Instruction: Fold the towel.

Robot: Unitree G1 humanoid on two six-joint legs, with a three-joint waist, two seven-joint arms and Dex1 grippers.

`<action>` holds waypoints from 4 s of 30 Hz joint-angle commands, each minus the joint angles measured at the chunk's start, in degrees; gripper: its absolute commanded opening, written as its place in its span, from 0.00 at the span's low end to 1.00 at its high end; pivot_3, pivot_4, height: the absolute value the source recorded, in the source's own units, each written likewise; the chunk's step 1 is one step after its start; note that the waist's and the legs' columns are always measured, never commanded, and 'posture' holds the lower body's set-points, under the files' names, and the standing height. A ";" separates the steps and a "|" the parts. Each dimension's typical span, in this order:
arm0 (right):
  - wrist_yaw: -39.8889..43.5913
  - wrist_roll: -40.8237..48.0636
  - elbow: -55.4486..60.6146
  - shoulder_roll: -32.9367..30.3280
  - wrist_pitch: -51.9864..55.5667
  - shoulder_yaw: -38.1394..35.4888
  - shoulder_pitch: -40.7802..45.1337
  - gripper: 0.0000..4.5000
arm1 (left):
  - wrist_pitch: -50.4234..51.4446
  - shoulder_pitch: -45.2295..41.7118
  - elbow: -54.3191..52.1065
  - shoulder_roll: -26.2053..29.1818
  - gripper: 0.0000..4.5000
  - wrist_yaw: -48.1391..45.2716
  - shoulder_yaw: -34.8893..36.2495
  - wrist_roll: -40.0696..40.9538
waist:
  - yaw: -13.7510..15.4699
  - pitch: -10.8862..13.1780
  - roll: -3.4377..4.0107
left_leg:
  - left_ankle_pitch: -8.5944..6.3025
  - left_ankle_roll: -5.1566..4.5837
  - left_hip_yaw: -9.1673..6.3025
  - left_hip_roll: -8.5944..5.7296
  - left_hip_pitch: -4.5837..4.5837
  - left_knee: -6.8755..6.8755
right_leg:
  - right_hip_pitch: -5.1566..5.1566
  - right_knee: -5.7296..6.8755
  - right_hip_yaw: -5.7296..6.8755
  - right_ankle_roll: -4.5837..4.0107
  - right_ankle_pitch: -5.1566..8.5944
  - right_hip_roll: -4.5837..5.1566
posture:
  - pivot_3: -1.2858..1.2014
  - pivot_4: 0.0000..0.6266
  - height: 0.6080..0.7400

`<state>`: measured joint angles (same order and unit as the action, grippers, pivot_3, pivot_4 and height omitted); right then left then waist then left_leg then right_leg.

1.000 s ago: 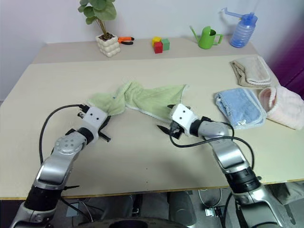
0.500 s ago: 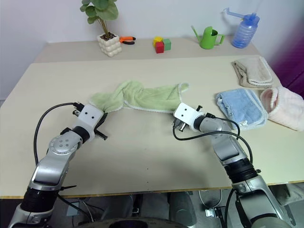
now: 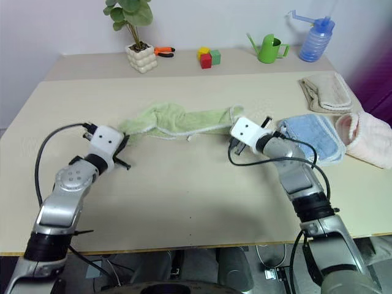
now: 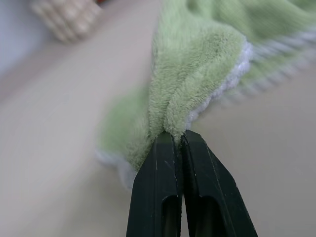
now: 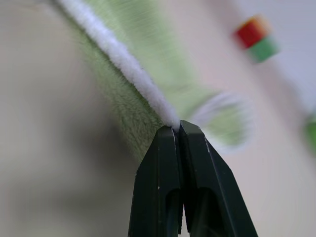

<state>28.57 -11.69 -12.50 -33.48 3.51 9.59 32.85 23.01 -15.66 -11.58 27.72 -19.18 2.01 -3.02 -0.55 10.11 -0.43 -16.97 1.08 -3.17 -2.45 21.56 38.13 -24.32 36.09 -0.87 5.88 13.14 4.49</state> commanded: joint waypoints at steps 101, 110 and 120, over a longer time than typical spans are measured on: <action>-5.17 48.21 42.67 9.81 56.46 -23.90 -26.66 1.00 | -1.49 3.70 10.70 1.49 0.83 1.66 18.89 20.57 | -0.04 -0.07 -0.15 | -0.08 -0.11 0.01 0.08 0.04 0.00 | -0.13 0.04 0.03 -0.05 0.00 0.08 | 0.52 0.24 0.92; -20.62 56.52 39.61 24.03 67.19 -33.50 -20.83 1.00 | -6.44 8.37 -3.67 1.97 0.83 -9.58 8.14 20.55 | -0.02 -0.08 -0.13 | -0.08 -0.11 0.03 0.06 0.07 -0.01 | -0.13 0.01 0.00 -0.05 -0.01 0.14 | 0.52 0.24 0.92; -34.26 56.43 24.72 35.02 66.31 -40.23 -8.67 1.00 | 1.19 11.65 -16.66 -1.63 0.83 -13.55 -3.33 25.18 | -0.55 -0.10 -0.07 | -0.09 -0.12 0.06 0.11 0.01 -0.05 | -0.14 0.03 -0.02 -0.07 0.00 0.05 | 0.52 0.24 0.92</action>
<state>-3.97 44.62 14.23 0.80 70.71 -29.82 23.54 23.68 -4.08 -25.59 26.09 -32.66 -1.48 21.37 -1.10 10.02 -0.50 -17.06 0.96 -3.11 -2.33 21.56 38.08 -24.46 36.14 -0.89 5.81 13.14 4.50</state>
